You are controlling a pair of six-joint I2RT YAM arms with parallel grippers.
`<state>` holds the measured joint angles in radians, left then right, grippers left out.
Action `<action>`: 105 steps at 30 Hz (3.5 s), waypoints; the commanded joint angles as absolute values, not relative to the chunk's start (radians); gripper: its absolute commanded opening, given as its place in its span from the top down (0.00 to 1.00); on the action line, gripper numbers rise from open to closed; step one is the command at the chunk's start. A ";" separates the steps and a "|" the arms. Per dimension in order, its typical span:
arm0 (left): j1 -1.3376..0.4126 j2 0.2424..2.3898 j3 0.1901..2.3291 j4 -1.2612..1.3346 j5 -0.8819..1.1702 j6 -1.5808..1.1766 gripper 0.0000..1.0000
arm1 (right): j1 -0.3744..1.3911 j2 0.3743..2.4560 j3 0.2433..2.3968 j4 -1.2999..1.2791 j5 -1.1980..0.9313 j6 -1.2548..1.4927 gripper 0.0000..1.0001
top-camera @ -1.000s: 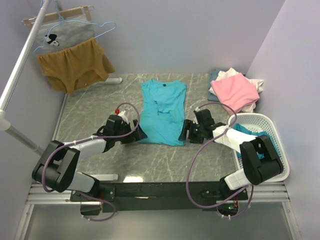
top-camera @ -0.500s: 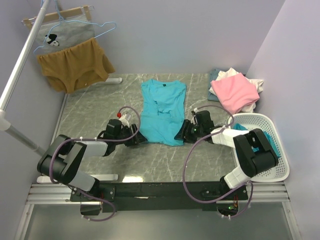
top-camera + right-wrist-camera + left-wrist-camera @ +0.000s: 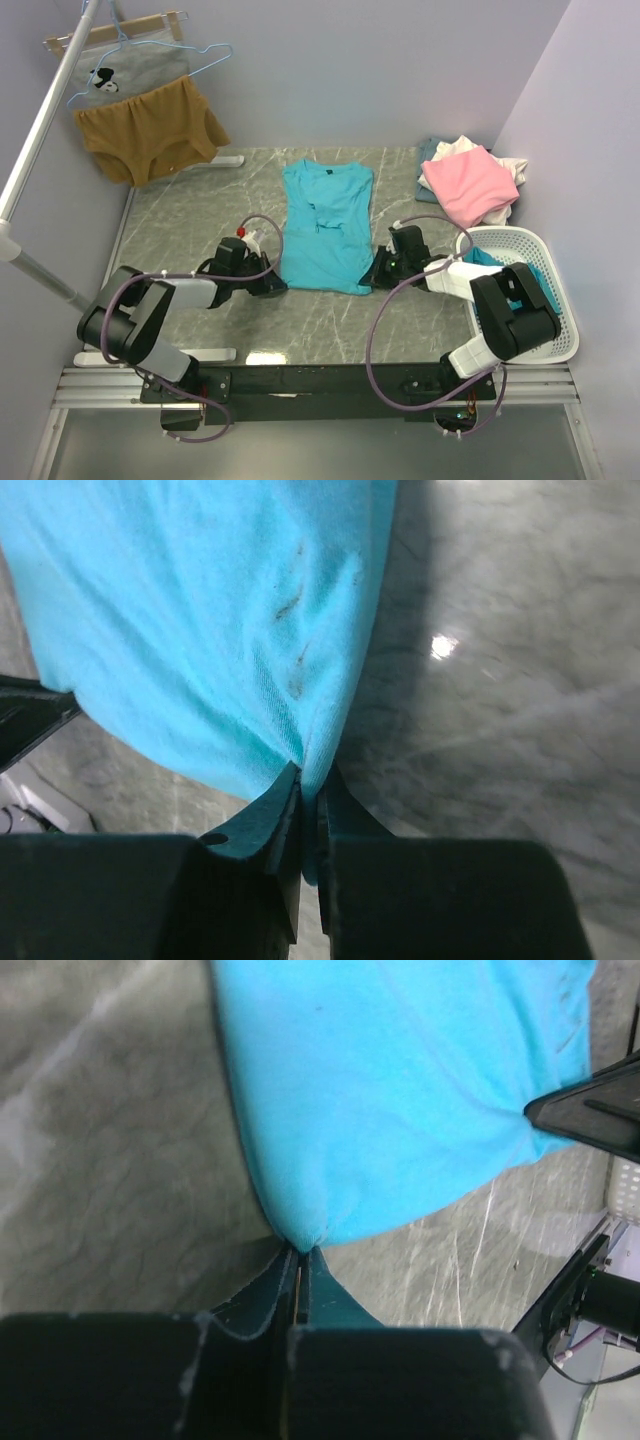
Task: Fold and stack the t-shirts
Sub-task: Grab one side of the 2/3 rectangular tshirt with both arms, then fold the long partially folded tshirt into a neat square
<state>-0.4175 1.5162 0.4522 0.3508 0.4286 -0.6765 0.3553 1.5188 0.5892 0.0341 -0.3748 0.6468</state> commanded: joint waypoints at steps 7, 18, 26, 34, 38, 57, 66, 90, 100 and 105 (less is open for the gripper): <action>-0.428 1.382 0.410 0.146 0.416 -0.663 0.64 | 0.353 1.388 0.577 -0.216 -0.213 0.629 0.64; -0.428 1.448 0.433 0.265 0.436 -0.675 0.34 | 0.353 1.385 0.551 -0.186 -0.228 0.666 0.36; -0.452 1.632 0.431 0.420 0.515 -0.715 0.66 | 0.354 1.437 0.500 -0.091 -0.299 0.709 0.39; -0.482 1.619 0.420 0.378 0.512 -0.707 0.99 | 0.354 1.396 0.488 -0.094 -0.299 0.707 1.00; -0.521 1.517 0.420 0.258 0.479 -0.703 0.99 | 0.354 1.286 0.469 -0.145 -0.302 0.703 1.00; -0.726 0.874 0.448 -0.236 0.220 -0.887 0.99 | 0.442 0.736 0.412 -0.431 -0.368 0.755 0.99; -0.703 1.153 0.689 -0.215 0.058 -0.758 0.99 | 0.434 1.075 0.741 -0.380 -0.183 0.615 1.00; -0.318 2.020 1.479 -0.127 0.305 -0.520 0.99 | 0.213 2.091 1.682 -0.440 -0.342 0.451 0.98; -0.236 2.027 1.531 -0.060 0.278 -0.496 0.01 | 0.163 2.154 1.867 -0.390 -0.249 0.407 0.23; -0.236 1.916 1.497 -0.094 0.331 -0.479 0.01 | 0.167 2.020 1.725 -0.351 -0.285 0.394 0.20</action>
<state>-0.2287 2.0621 1.5047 -0.1196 0.2756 -0.5076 0.1692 2.1895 1.7767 -0.4126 -0.2779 0.4221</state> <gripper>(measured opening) 0.994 0.798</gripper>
